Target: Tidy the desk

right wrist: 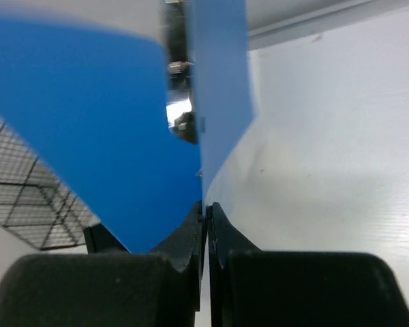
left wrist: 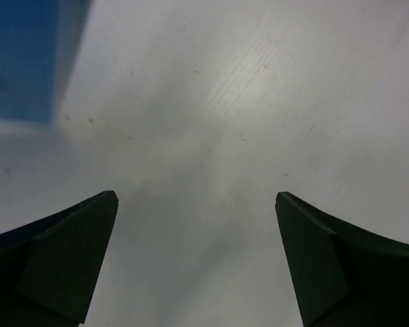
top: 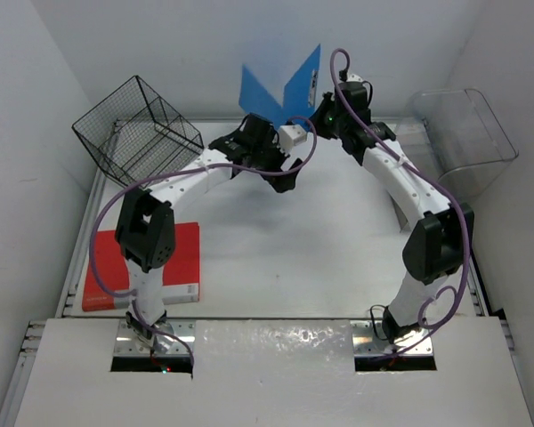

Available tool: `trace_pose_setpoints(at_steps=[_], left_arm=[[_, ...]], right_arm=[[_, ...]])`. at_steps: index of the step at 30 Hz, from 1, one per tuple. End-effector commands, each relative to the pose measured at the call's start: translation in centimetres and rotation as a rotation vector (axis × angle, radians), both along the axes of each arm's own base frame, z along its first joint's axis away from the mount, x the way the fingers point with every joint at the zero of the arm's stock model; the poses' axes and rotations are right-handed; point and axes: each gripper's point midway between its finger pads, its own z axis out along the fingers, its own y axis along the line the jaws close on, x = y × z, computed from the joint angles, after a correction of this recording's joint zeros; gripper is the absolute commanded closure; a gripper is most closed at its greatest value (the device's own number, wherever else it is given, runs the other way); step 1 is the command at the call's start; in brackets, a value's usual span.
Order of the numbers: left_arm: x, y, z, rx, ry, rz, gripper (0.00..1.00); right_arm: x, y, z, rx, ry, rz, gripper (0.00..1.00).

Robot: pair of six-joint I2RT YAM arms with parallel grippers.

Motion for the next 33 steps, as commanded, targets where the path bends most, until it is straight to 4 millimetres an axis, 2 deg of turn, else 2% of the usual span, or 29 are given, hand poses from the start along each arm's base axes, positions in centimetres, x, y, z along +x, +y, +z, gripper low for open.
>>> trace_pose_setpoints(at_steps=[1,8,9,12,14,15,17,18,20,25,28,29,31,32,33], left_arm=[[2.6,-0.6,7.2,-0.045,-0.222,0.068,0.0],[4.4,3.4,6.9,0.134,-0.362,0.218,0.0],[4.3,4.5,6.2,0.175,-0.372,0.246,0.0],[3.5,5.7,5.1,0.249,-0.389,0.246,0.0],[3.0,6.2,5.4,0.28,-0.424,0.234,0.0],[2.7,6.3,5.0,0.295,-0.429,0.215,0.01],[2.1,5.9,5.9,0.266,-0.456,0.176,0.01],[1.7,5.9,5.2,0.266,-0.454,0.163,0.01],[2.1,5.4,5.6,0.238,-0.486,0.155,0.0],[3.7,5.0,3.7,0.251,-0.506,0.191,0.02],[5.0,5.2,3.7,0.266,-0.539,0.239,0.15],[5.4,5.3,4.0,0.269,-0.55,0.255,0.28],[5.6,5.2,4.5,0.264,-0.558,0.26,0.4],[5.7,4.9,4.9,0.253,-0.564,0.253,0.51],[5.6,4.8,5.1,0.249,-0.564,0.246,0.57]], right_arm=[[-1.0,2.7,3.2,0.171,-0.026,0.038,1.0],[-2.3,4.6,2.9,0.284,0.041,0.046,1.0],[-2.4,4.6,2.9,0.283,0.04,0.049,1.0],[-2.6,4.7,2.8,0.286,0.036,0.05,1.0],[-2.7,4.7,2.6,0.291,0.039,0.051,1.0],[-2.7,4.9,2.3,0.298,0.047,0.051,1.0],[-2.7,5.2,2.2,0.321,0.051,0.06,1.0],[-2.9,5.3,1.7,0.334,0.065,0.06,1.0],[-3.3,5.7,1.5,0.366,0.074,0.065,1.0],[-4.4,6.4,2.6,0.379,0.051,0.089,1.0],[-5.0,6.4,3.0,0.376,0.04,0.098,1.0],[-5.0,6.3,2.8,0.378,0.039,0.098,1.0],[-5.4,6.5,2.8,0.391,0.041,0.111,1.0],[-5.6,6.6,2.9,0.399,0.035,0.118,1.0],[-5.7,6.7,2.9,0.407,0.035,0.127,1.0]])
